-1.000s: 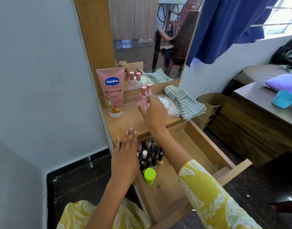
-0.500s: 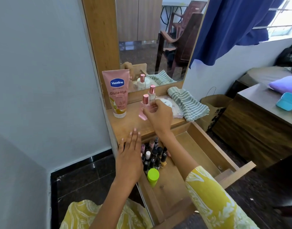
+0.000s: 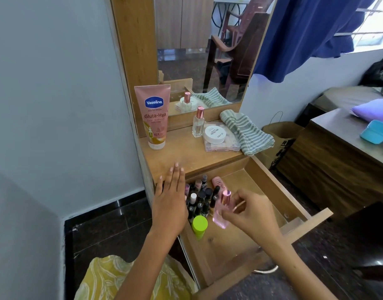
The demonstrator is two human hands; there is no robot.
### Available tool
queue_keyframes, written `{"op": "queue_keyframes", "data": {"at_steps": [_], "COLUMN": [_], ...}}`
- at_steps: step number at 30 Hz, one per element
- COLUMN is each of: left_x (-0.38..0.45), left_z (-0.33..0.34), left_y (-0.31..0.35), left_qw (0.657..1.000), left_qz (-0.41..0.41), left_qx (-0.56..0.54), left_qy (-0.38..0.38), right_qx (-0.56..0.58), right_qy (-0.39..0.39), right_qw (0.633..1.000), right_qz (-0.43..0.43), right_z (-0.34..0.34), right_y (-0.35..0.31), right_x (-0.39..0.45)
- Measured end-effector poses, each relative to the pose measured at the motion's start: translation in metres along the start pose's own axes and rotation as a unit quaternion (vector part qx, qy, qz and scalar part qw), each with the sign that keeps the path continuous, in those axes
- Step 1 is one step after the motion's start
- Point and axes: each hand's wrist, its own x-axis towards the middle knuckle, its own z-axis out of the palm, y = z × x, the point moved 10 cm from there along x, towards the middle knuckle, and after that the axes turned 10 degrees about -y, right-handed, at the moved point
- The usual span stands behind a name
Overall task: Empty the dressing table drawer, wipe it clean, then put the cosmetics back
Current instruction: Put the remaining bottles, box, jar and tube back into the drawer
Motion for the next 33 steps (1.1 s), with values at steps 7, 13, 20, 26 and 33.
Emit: {"op": "queue_keyframes", "data": {"at_steps": [7,13,20,26,33], "left_x": [0.0,-0.001,0.0,0.003,0.005], "left_z": [-0.002,-0.001,0.0,-0.001,-0.001], "left_y": [0.001,0.001,0.001,0.003,0.003], "left_qw": [1.0,1.0,1.0,1.0,0.999], "left_qz": [0.001,-0.003,-0.003,0.001,-0.001], "left_qx": [-0.003,-0.001,0.001,0.026,0.03], "left_qy": [-0.003,-0.002,-0.007,-0.015,-0.019], "right_qx": [-0.052,-0.048,-0.038,-0.092,0.13], "right_qy": [-0.058,-0.062,-0.174,-0.028,0.105], "right_qw": [0.995,0.995,0.974,0.991,0.986], "right_qz": [0.056,0.068,0.142,0.094,0.013], "right_z": [0.05,0.062,0.068,0.002,-0.013], "right_y": [0.013,0.012,0.037,0.002,-0.026], "right_x": [-0.001,-0.001,-0.003,0.028,0.105]}}
